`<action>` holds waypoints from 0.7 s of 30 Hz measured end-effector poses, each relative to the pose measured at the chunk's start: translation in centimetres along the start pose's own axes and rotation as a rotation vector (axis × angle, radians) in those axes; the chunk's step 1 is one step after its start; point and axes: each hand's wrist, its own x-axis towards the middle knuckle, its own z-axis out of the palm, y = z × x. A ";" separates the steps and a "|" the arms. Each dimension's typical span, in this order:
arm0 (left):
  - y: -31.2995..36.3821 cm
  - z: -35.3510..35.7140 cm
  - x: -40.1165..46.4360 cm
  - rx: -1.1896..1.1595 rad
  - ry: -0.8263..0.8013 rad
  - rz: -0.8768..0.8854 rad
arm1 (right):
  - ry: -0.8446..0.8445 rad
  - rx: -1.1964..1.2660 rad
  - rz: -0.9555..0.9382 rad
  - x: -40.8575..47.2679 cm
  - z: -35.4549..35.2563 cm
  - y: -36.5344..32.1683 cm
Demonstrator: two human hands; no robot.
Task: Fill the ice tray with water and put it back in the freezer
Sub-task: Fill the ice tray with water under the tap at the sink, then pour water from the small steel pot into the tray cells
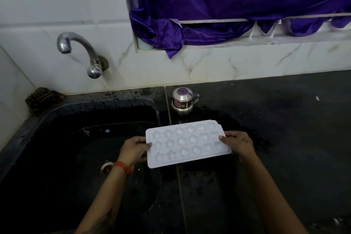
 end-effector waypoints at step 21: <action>-2.3 8.0 -0.5 0.083 -0.073 -0.106 | 0.060 -0.130 0.063 1.8 -5.8 5.6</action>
